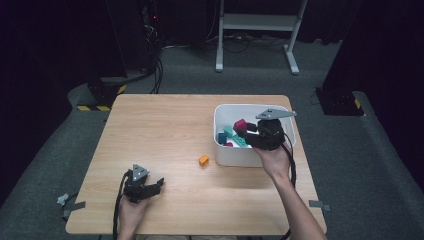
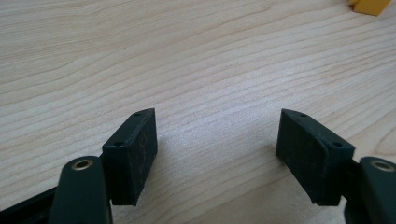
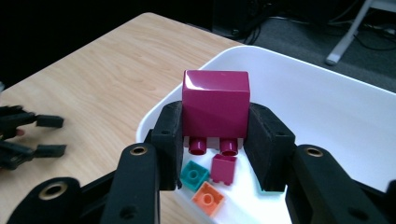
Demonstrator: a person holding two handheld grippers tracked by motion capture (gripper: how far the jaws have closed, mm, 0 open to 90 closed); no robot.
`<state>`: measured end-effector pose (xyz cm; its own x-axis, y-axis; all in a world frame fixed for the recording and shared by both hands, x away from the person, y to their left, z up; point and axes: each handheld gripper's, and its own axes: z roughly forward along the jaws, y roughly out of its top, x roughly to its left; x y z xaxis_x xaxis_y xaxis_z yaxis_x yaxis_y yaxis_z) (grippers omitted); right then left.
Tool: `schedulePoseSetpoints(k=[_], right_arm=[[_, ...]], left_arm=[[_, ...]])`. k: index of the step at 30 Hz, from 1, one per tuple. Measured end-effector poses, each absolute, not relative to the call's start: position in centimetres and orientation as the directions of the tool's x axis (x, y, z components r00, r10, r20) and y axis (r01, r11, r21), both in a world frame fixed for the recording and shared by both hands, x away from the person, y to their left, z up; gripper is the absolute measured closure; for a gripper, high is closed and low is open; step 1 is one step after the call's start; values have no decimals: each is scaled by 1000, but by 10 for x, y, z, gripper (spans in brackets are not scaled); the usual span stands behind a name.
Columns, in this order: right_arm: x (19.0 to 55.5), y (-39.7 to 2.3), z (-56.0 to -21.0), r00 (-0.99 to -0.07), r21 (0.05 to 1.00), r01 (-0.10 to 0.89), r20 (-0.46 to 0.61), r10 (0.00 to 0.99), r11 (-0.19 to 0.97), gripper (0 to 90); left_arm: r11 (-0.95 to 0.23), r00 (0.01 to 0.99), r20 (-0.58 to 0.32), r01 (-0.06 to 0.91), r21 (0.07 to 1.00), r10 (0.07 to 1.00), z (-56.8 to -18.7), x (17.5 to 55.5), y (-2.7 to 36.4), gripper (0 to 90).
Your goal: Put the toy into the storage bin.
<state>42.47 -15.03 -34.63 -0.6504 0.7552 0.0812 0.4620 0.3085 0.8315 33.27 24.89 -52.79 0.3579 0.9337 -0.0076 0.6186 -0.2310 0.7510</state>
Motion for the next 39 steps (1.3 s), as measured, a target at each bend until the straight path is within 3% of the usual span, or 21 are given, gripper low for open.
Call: schedulePoseSetpoints(k=[12,15,20,39], right_arm=[[448,-158,-364,-587,787,539,96,804,299,579],[452,-159,-370,-567,775,553,83,819,304,496],[443,-162,-372,-571,802,526,88,816,282,464],[379,-161,-380,-700,890,372,82,710,264,473]], left_arm=[[-232,359,-7,618,751,933,-528,333,249,292],[-230,357,-8,619,751,934,-528,333,249,292],[-232,359,-7,618,751,933,-528,333,249,291],[-231,357,-6,619,751,934,-528,333,248,286]])
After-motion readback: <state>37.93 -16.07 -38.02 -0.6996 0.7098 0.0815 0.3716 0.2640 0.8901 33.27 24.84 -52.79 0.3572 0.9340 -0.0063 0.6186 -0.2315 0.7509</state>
